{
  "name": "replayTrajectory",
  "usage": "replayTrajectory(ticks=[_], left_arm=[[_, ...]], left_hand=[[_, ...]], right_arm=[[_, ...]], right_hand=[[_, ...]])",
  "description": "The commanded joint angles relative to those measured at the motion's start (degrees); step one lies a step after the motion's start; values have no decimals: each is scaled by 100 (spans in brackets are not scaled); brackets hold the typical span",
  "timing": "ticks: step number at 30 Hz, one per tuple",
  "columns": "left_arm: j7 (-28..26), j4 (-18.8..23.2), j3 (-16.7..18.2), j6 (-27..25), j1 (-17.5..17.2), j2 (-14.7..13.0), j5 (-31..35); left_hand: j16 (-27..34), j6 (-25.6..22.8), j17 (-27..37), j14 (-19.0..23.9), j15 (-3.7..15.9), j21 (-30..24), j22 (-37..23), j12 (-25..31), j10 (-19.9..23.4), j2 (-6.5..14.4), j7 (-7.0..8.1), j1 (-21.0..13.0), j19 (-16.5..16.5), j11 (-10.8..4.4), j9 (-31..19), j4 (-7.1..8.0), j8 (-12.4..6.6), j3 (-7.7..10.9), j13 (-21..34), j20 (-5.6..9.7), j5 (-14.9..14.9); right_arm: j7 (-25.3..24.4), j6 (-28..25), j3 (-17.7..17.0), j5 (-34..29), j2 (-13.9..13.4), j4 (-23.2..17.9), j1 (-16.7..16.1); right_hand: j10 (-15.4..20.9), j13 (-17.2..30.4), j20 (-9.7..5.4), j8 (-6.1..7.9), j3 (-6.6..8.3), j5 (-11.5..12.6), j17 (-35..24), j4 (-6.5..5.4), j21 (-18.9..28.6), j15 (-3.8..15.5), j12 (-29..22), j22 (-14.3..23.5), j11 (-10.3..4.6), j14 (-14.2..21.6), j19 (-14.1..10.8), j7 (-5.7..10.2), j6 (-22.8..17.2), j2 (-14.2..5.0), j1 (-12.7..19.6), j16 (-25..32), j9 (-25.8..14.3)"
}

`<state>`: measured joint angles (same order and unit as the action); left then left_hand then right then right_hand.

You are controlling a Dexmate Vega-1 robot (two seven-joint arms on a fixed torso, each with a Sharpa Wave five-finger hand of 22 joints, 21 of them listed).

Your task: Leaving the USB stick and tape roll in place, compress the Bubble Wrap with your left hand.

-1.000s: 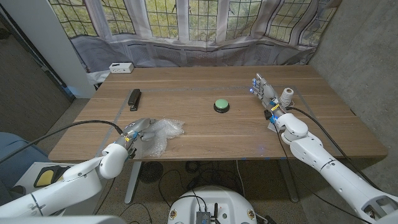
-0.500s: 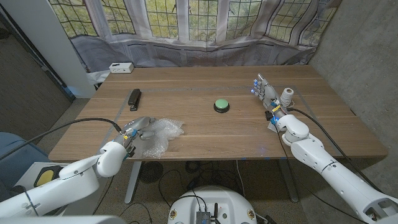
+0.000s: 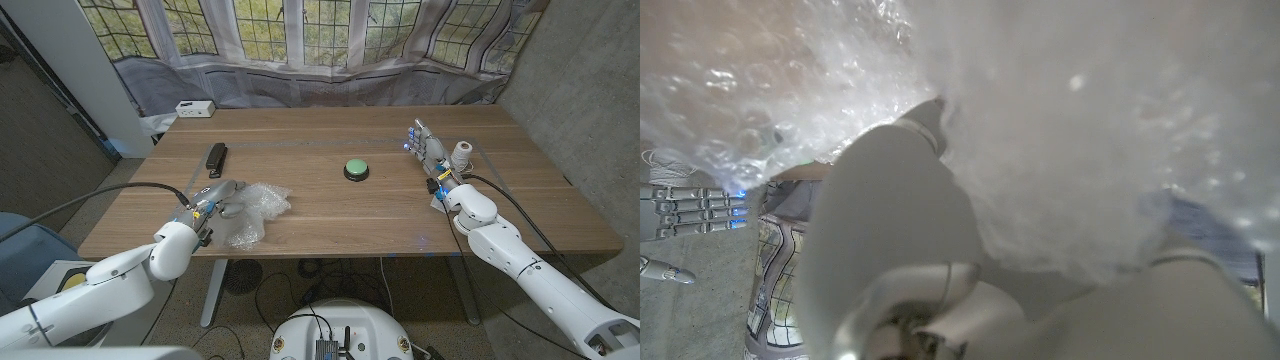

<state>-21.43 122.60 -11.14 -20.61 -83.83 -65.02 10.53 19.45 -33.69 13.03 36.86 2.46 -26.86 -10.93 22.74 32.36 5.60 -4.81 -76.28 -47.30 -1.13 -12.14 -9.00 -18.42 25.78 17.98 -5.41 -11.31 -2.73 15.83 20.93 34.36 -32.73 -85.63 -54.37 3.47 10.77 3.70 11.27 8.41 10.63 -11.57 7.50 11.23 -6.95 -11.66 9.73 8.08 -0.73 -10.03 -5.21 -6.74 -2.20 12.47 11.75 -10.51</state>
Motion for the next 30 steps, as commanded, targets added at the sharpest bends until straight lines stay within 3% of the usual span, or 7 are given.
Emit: replayTrajectory(ticks=[1,17,30], left_arm=[[-99,216,534,17,-371,-32,106],[-29,410,1107,173,-655,293,641],[147,446,1220,248,-608,647,1031]], left_hand=[[-16,-42,-7,50,-11,-24,-7,-7,57,-18,49,96,21,-20,-22,48,5,-11,16,10,-44],[-85,-25,-30,23,11,-23,-2,-48,25,-49,110,189,88,-108,-21,52,41,-29,35,-16,-48],[-91,-134,-30,94,77,-27,2,-55,84,-27,178,144,138,-179,-23,-11,26,1,54,-47,-63]], right_arm=[[-24,1,-3,-4,22,-3,-8],[-47,65,-18,-15,37,-2,-41],[-52,69,-22,-9,48,11,-40]], right_hand=[[21,24,33,-23,55,11,-24,3,-2,-33,19,30,37,-2,-4,6,-33,-5,36,-3,-18],[29,24,35,-21,52,10,-26,-1,-2,-29,18,30,40,2,-1,15,-38,-1,29,-1,-18],[28,25,37,-18,51,9,-27,-3,-1,-31,20,30,33,0,0,9,-48,-2,25,-2,-18]])
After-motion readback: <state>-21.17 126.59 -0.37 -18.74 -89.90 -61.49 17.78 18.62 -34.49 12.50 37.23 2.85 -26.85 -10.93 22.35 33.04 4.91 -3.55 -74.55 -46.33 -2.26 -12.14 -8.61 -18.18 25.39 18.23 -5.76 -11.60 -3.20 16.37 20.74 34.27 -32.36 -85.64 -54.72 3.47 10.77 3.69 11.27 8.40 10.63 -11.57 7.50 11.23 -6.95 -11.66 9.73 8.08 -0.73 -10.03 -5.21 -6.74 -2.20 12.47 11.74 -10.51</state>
